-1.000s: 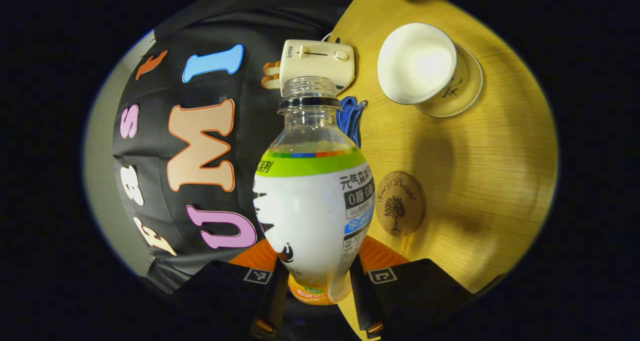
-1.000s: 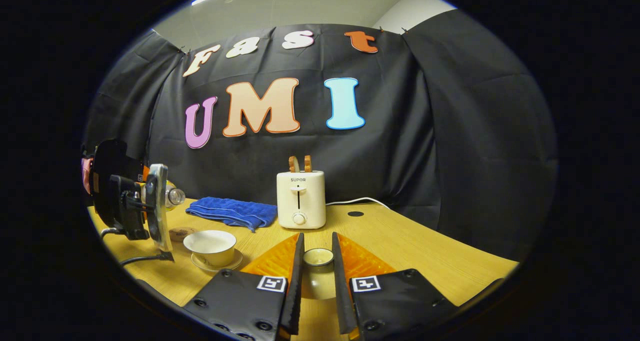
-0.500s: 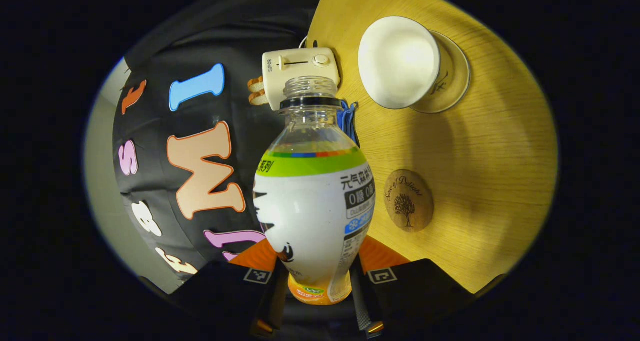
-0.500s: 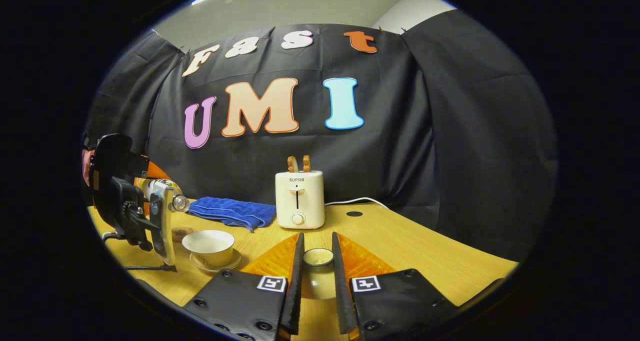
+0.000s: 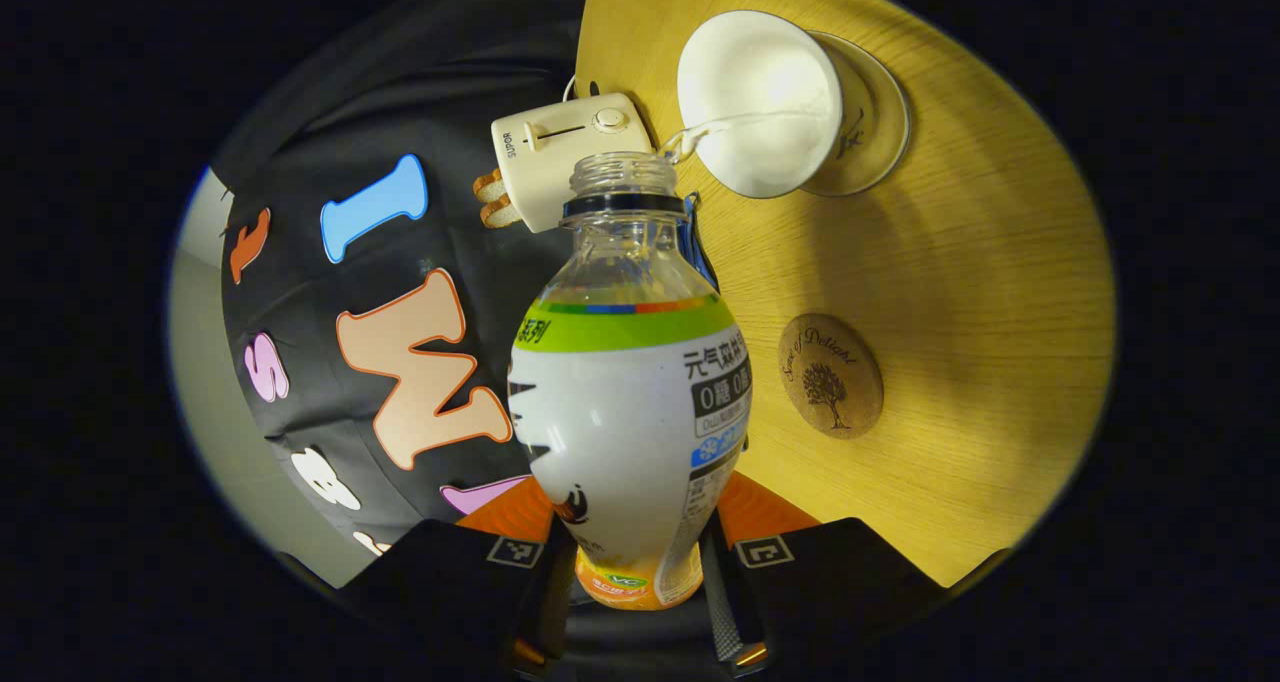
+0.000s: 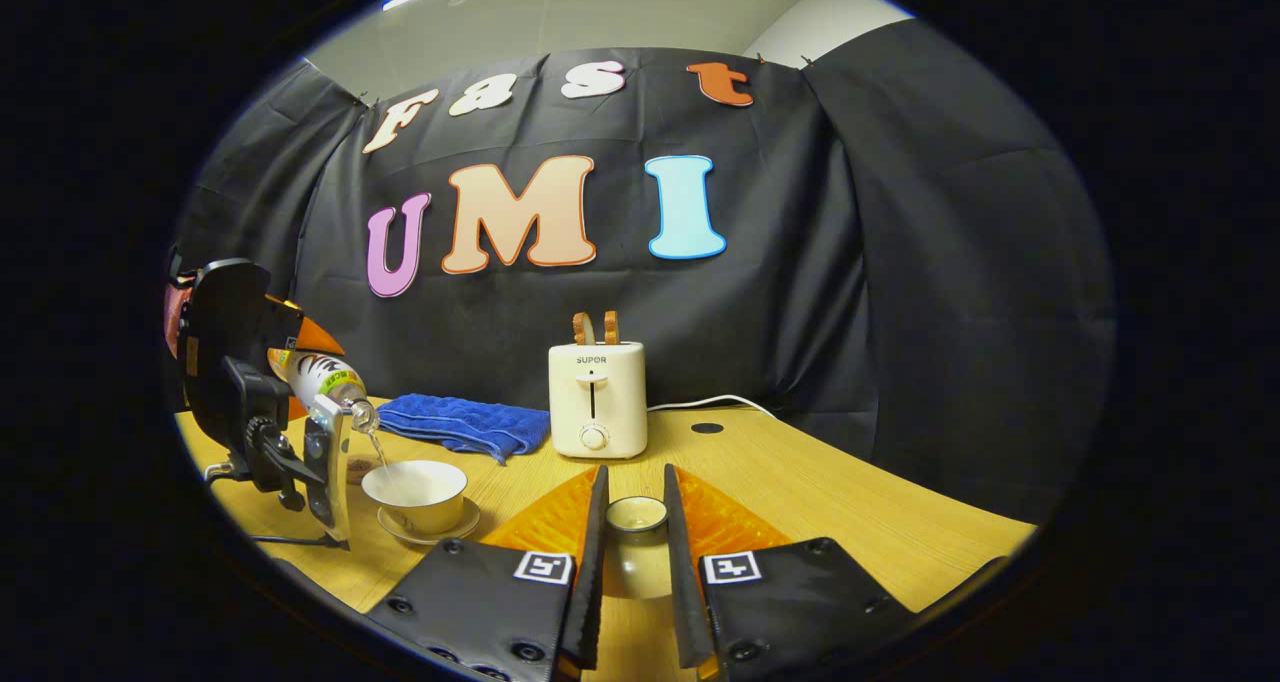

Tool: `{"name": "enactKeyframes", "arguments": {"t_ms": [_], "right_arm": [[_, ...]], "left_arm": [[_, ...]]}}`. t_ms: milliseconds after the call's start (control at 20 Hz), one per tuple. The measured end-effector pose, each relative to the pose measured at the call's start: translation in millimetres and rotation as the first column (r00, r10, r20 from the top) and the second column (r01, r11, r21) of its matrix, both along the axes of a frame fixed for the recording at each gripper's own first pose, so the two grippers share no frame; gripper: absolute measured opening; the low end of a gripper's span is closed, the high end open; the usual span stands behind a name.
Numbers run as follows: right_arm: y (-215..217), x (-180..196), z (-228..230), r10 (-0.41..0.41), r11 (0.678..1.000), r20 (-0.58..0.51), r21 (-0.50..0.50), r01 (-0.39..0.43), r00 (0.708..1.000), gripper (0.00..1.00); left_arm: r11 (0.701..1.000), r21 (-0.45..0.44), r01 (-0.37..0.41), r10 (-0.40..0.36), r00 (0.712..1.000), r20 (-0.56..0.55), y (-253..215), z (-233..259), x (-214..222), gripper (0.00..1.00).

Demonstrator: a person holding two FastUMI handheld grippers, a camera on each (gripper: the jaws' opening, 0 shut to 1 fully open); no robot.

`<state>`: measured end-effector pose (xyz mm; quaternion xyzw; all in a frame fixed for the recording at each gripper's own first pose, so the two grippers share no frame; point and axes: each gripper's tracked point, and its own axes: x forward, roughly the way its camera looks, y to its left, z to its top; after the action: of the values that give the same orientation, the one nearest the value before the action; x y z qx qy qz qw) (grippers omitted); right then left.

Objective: Open the teacup lid with one hand, grasp the water bottle and pour water into the teacup with the other hand; after pouring, place the water bottle on the coaster and then close the teacup lid.

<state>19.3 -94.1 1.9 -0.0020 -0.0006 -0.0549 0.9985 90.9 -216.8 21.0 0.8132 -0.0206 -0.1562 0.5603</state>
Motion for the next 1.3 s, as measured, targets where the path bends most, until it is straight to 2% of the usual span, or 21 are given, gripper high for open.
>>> {"name": "enactKeyframes", "arguments": {"t_ms": [650,800,950,1150,1200,1300], "right_arm": [[-0.2,-0.1,-0.3,-0.001,1.000,-0.001,-0.001,0.001,1.000,0.32],[-0.5,-0.3,-0.7,-0.001,1.000,-0.001,-0.001,0.001,1.000,0.34],[-0.6,0.4,0.0,-0.001,1.000,-0.001,-0.001,0.001,1.000,0.33],[-0.3,0.3,-0.2,0.000,1.000,-0.001,-0.001,0.000,1.000,0.31],[-0.7,0.2,-0.3,0.000,1.000,-0.001,-0.001,0.000,1.000,0.34],[-0.5,0.2,-0.1,0.000,1.000,-0.001,-0.001,0.000,1.000,0.31]], "left_arm": [[0.985,0.170,0.032,-0.049,0.995,0.092,-14.1,32.5,4.7,0.54],[0.973,0.228,0.034,-0.064,0.990,0.126,-18.1,46.5,3.6,0.55],[0.969,0.244,0.044,-0.080,0.987,0.141,-24.2,54.6,-2.0,0.54],[0.949,0.311,0.045,-0.100,0.982,0.163,-28.0,60.2,-2.5,0.54],[0.946,0.321,0.043,-0.100,0.981,0.164,-27.9,60.1,-2.2,0.54],[0.939,0.341,0.042,-0.105,0.980,0.170,-30.1,62.1,-3.4,0.54]]}}
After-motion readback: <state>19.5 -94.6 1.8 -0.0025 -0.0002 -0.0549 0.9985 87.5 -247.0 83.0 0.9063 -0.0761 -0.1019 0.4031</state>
